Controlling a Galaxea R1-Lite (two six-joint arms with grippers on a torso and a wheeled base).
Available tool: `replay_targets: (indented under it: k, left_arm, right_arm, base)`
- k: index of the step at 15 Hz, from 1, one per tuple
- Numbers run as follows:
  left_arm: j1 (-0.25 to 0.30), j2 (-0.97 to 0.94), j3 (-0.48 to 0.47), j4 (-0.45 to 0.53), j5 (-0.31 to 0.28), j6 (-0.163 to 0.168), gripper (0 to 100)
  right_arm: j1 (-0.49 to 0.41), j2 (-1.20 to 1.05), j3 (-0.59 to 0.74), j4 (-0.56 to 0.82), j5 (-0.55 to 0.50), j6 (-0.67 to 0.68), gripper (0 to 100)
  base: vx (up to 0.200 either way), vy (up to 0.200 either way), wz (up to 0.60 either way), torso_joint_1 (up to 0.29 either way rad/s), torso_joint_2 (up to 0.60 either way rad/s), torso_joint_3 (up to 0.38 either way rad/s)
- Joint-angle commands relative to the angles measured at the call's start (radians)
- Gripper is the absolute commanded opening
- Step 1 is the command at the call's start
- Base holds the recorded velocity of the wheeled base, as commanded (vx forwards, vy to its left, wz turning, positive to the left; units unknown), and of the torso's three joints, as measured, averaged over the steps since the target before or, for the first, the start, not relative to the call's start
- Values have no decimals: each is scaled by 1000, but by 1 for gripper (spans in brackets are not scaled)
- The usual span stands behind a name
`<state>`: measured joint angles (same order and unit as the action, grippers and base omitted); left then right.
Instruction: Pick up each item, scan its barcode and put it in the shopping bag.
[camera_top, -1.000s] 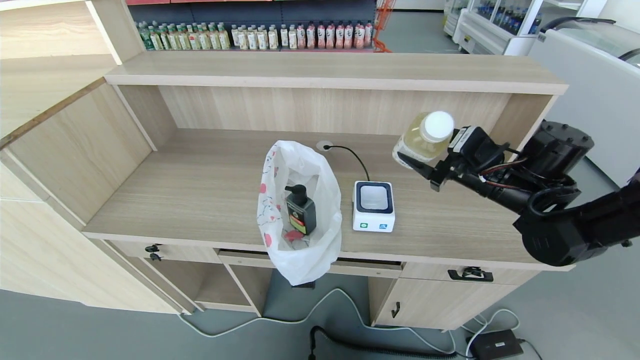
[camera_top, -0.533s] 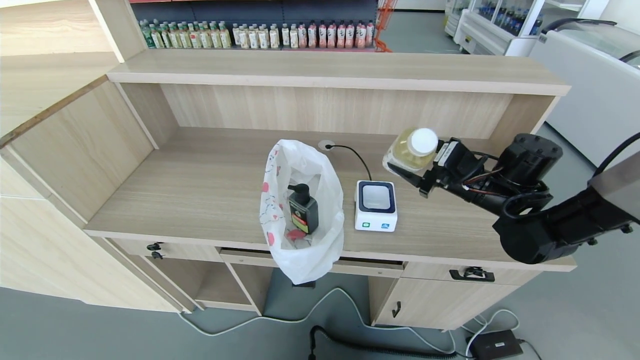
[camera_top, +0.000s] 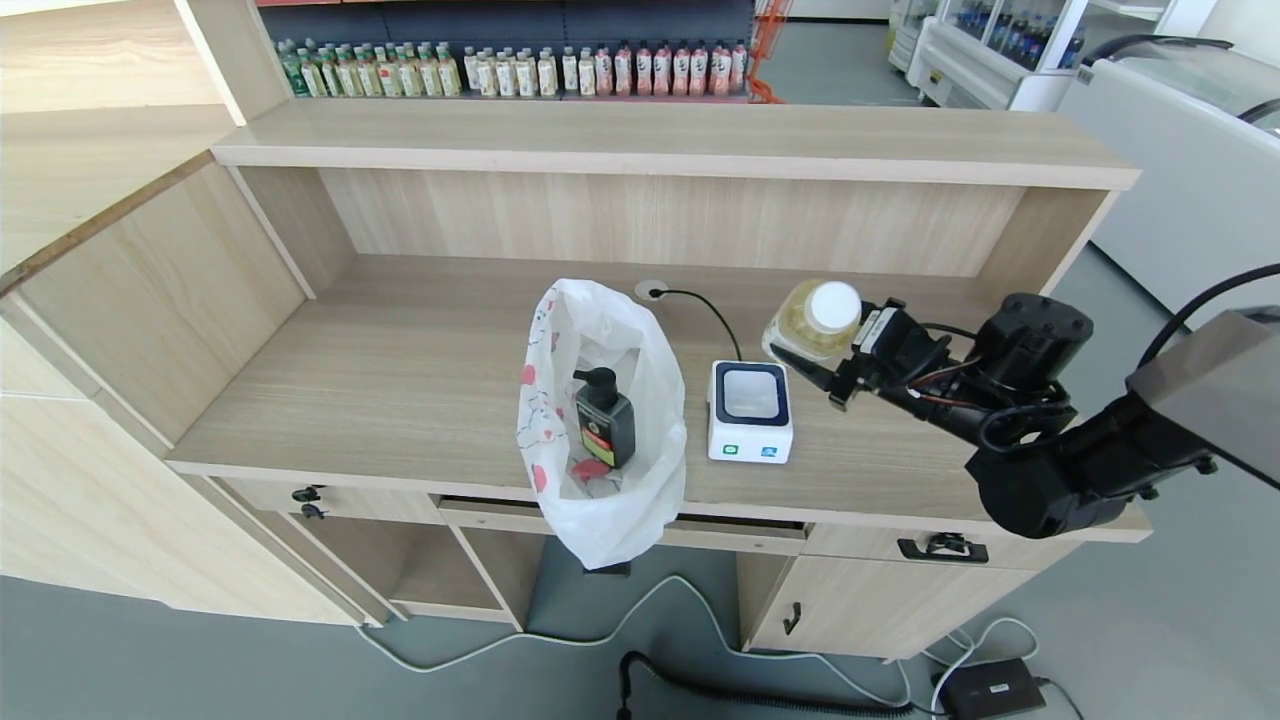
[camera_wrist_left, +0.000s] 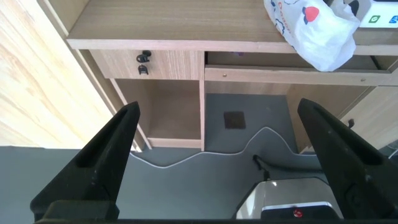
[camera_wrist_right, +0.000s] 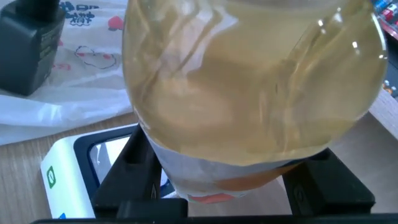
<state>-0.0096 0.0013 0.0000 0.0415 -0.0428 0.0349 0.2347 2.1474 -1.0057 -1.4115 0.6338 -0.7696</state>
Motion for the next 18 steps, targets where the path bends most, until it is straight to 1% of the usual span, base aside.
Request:
replay_targets:
  k: [1, 10, 13, 18]
  left_arm:
    - [0, 0, 0, 0, 0, 0, 100]
    - [0, 0, 0, 0, 0, 0, 100]
    - [0, 0, 0, 0, 0, -1, 100]
    - [0, 0, 0, 0, 0, 0, 100]
  right_arm:
    - [-2, 14, 1, -1, 0, 0, 0]
    - [0, 60, -24, -6, 0, 0, 0]
    - [5, 88, -76, -3, 3, 0, 0]
    - [26, 101, -80, -4, 1, 1, 0]
  base:
    - [0, 0, 0, 0, 0, 0]
    - [0, 0, 0, 0, 0, 0]
    - [0, 0, 0, 0, 0, 0]
    - [0, 0, 0, 0, 0, 0]
